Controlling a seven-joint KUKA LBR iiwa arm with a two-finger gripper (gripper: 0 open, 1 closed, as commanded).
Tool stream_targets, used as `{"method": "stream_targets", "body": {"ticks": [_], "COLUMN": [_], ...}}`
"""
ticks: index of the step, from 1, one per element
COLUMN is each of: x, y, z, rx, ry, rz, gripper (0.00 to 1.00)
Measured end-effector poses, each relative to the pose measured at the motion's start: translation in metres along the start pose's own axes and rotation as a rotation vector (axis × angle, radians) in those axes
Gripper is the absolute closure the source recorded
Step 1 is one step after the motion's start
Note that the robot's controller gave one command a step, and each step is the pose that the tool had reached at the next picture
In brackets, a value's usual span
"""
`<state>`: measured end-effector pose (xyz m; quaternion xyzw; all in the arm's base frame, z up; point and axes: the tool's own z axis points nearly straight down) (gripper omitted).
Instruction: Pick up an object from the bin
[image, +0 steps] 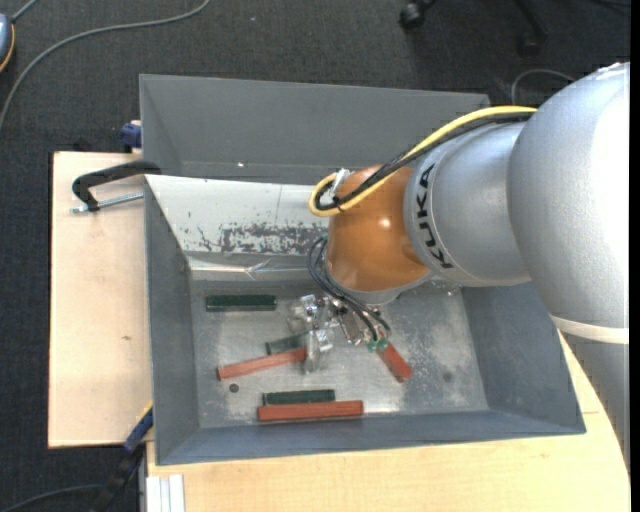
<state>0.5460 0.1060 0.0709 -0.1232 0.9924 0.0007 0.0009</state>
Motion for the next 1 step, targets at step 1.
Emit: {"method": "stream_targets", "body": {"ticks": [1], "x": [-0.0204], "y": [-0.0035], "z": [-0.1391], "rx": [0.002], "ry": [-0.013], "rz": [-0.053], "gripper": [1.0]}}
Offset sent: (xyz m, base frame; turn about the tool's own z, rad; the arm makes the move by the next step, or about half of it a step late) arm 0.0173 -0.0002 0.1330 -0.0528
